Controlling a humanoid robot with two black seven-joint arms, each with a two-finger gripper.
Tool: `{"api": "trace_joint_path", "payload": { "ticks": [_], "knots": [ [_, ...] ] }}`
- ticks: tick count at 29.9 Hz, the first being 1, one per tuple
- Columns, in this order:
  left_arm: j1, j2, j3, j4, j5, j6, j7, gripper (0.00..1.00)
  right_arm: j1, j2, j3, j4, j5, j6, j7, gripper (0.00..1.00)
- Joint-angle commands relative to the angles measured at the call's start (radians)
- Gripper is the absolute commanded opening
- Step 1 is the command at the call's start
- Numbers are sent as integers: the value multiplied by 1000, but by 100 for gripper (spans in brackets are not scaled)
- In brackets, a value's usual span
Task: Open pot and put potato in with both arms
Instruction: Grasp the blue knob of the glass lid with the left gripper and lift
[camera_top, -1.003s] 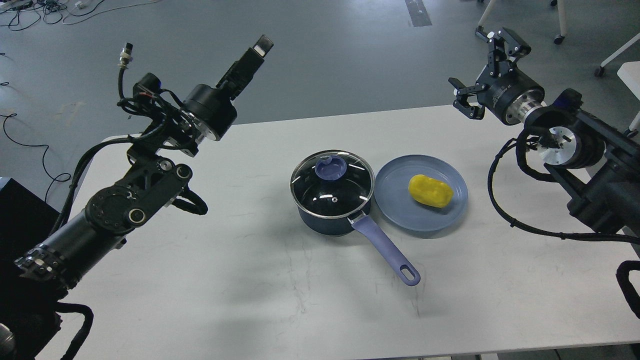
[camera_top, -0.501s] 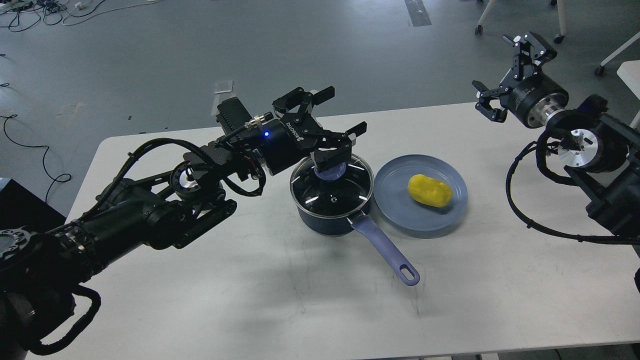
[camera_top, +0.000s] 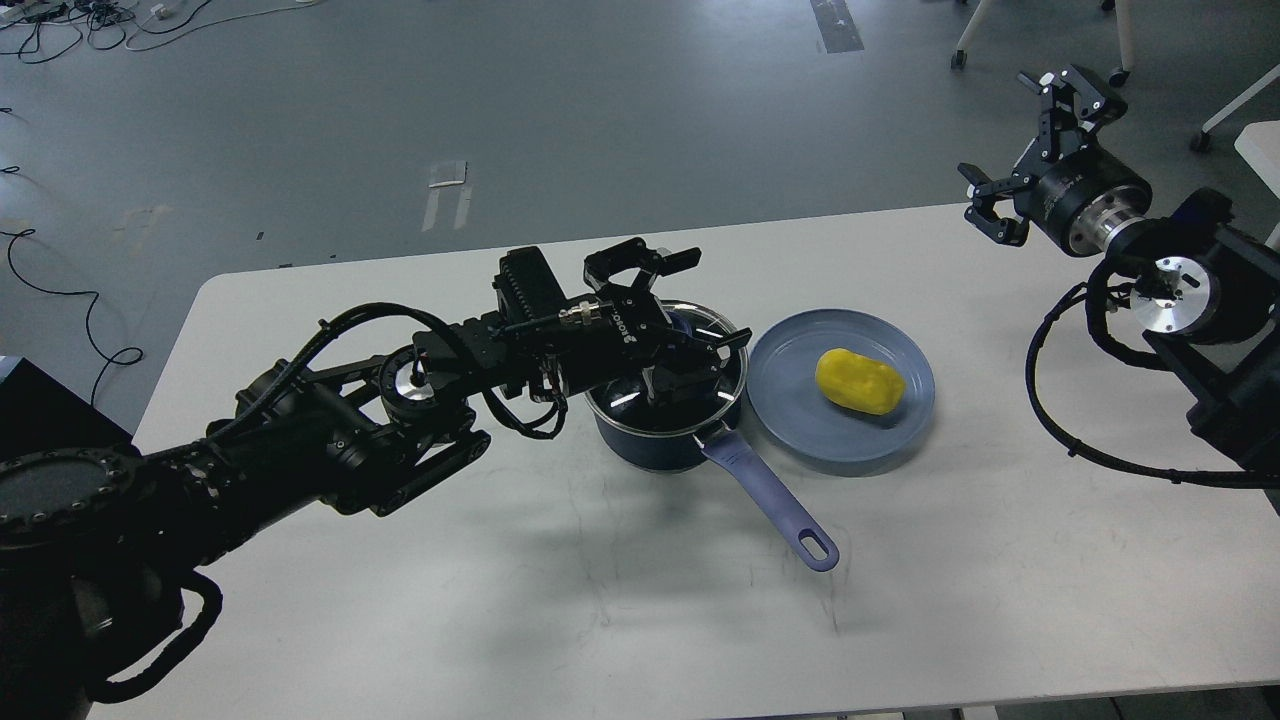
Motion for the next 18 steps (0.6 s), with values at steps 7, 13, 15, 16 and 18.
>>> {"api": "trace_joint_path", "payload": {
  "ticks": [7, 13, 15, 16, 18],
  "knots": [
    [8, -1, 2, 36, -5, -23, 0, 98, -1, -3, -4, 8, 0, -14, 0, 100],
    [20, 5, 2, 42, -37, -60, 0, 98, -1, -4, -4, 8, 0, -14, 0, 100],
    [25, 10, 4, 44, -39, -75, 0, 98, -1, -4, -4, 8, 0, -14, 0, 100],
    [29, 13, 4, 44, -39, -78, 0, 98, -1, -4, -4, 8, 0, -14, 0, 100],
    [35, 14, 4, 44, -39, -78, 0, 98, -1, -4, -4, 8, 0, -14, 0, 100]
  ]
}}
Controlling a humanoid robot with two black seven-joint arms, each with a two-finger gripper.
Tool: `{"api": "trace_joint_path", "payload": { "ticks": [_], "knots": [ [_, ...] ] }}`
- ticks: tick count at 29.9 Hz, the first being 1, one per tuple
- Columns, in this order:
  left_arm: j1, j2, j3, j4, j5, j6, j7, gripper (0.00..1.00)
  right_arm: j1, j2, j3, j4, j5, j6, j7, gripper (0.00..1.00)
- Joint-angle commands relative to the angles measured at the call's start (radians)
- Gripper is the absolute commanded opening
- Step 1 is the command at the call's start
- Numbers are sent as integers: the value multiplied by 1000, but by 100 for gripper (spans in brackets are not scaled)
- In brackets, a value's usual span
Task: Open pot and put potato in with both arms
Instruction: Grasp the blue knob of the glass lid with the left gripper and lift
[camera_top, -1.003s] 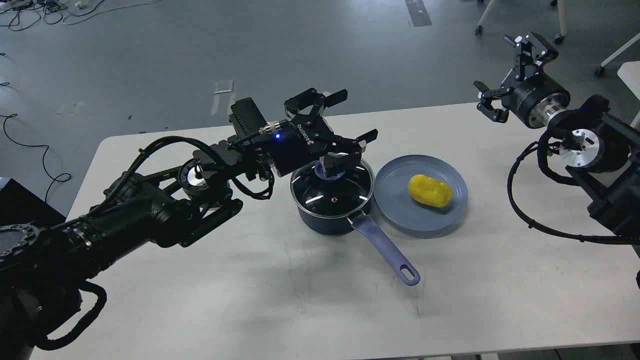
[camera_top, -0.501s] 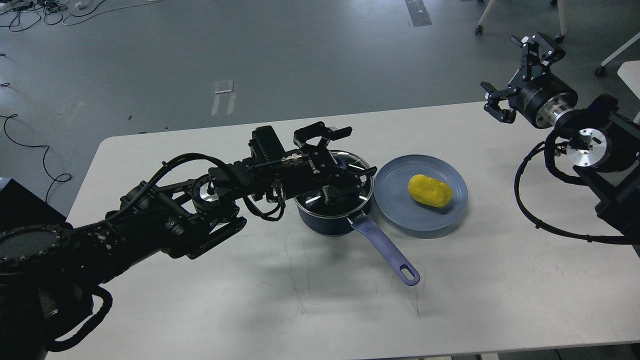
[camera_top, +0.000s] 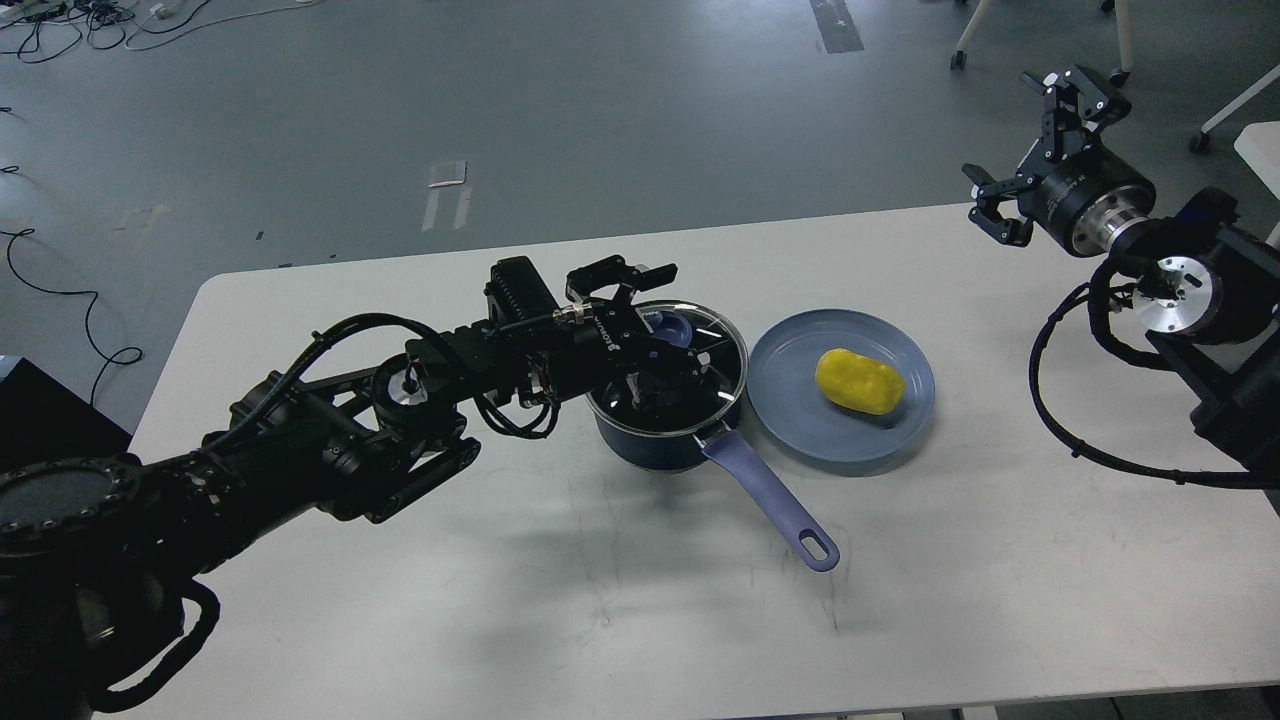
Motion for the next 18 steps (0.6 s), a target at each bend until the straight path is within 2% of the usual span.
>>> {"api": "trace_joint_path", "payload": {
  "ticks": [1, 15, 18],
  "knots": [
    [11, 4, 0, 0, -1, -5, 0, 98, 0, 0, 0, 0, 0, -2, 2, 100],
    [30, 16, 17, 5, -2, -19, 0, 98, 0, 0, 0, 0, 0, -5, 6, 100],
    [30, 7, 20, 37, -10, -19, 0, 96, 0, 0, 0, 0, 0, -11, 6, 100]
  ]
}}
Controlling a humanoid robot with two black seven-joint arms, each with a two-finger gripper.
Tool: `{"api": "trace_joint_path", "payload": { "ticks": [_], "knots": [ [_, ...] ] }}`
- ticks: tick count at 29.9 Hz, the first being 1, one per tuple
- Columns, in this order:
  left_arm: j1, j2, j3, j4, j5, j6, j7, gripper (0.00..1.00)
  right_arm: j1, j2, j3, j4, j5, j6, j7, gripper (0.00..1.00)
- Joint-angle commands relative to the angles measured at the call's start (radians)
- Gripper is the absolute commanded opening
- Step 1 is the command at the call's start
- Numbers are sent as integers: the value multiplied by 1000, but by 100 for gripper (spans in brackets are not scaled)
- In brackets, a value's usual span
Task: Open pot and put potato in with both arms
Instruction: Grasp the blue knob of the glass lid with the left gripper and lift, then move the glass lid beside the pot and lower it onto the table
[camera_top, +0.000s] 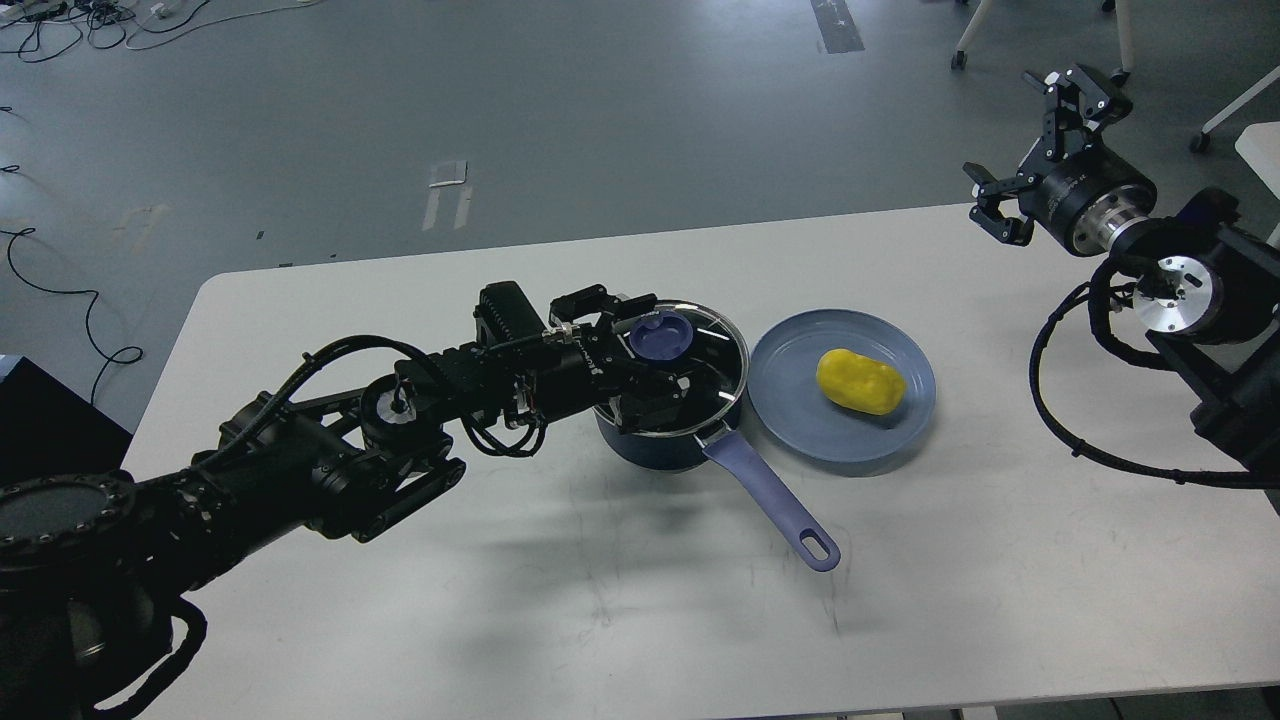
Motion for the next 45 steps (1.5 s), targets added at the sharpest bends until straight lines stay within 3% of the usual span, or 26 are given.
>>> {"api": "trace_joint_path", "payload": {
  "ticks": [1, 6, 8, 12, 17, 26, 33, 41, 45],
  "knots": [
    [0, -7, 3, 30, -7, -1, 0, 94, 0, 0, 0, -2, 0, -5, 0, 100],
    [-1, -6, 4, 33, -7, -1, 0, 79, 0, -6, 1, -5, 0, -4, 0, 100],
    [-3, -4, 6, 36, -6, 0, 0, 67, 0, -11, 0, -5, 0, -4, 0, 100],
    [-3, -3, 6, 39, -6, 0, 0, 66, 0, -11, 0, -6, 0, -4, 0, 100],
    [-4, 0, 6, 37, -4, 3, 0, 51, -1, -9, 0, -8, -2, -5, 1, 100],
    [-20, 39, 4, -4, -4, 8, 0, 49, -3, -9, 0, -8, -2, -5, 3, 100],
    [-76, 126, 0, -151, -6, 7, 0, 50, -3, -9, 0, -9, 0, -5, 5, 100],
    [-95, 252, 0, -151, -6, 16, 0, 50, -3, -8, -2, -8, 0, -7, 6, 100],
    [-86, 338, -13, -150, -33, 74, 0, 50, -3, -8, 0, -6, 0, -16, 5, 100]
  ]
}}
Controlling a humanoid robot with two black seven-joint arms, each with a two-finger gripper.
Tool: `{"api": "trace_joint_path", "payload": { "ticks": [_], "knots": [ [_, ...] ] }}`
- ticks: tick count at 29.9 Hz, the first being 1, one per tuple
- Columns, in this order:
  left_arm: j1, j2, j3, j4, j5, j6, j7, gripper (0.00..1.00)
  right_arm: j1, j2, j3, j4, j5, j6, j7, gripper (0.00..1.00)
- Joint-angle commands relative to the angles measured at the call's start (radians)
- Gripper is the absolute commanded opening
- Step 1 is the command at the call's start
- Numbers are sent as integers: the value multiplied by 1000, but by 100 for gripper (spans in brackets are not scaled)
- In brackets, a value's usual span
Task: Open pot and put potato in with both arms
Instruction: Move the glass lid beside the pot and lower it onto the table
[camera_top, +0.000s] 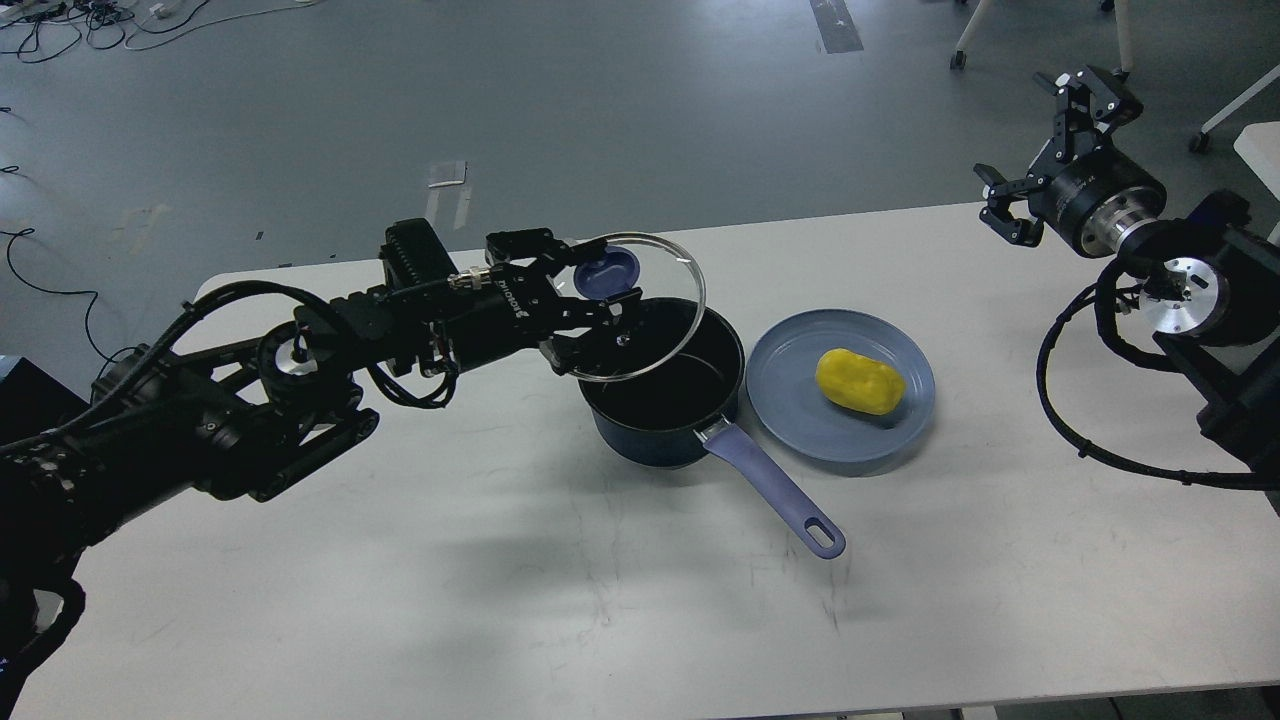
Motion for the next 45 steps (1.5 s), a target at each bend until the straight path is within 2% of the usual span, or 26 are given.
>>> {"api": "trace_joint_path", "payload": {
  "ticks": [1, 8, 19, 22, 30, 39, 45],
  "knots": [
    [9, 73, -9, 0, -40, 52, 0, 50, 0, 0, 2, 0, 1, -5, -1, 100],
    [38, 176, 0, 3, -151, 59, 0, 50, 0, 0, -1, 0, 1, -7, -1, 100],
    [190, 196, 1, 44, -148, 59, 0, 50, 0, 14, -3, 2, 1, -7, -1, 100],
    [216, 191, 5, 83, -148, 59, 0, 51, 0, 14, -3, 2, -1, -7, -1, 100],
    [253, 173, 5, 86, -145, 59, 0, 52, -2, 5, -3, 0, 1, -7, -1, 100],
    [291, 93, 6, 92, -137, 59, 0, 53, -8, 2, -5, 0, -1, -7, -1, 100],
    [297, 56, 8, 175, -137, 59, 0, 56, -8, 1, -3, 0, 1, -7, -3, 100]
  ]
}}
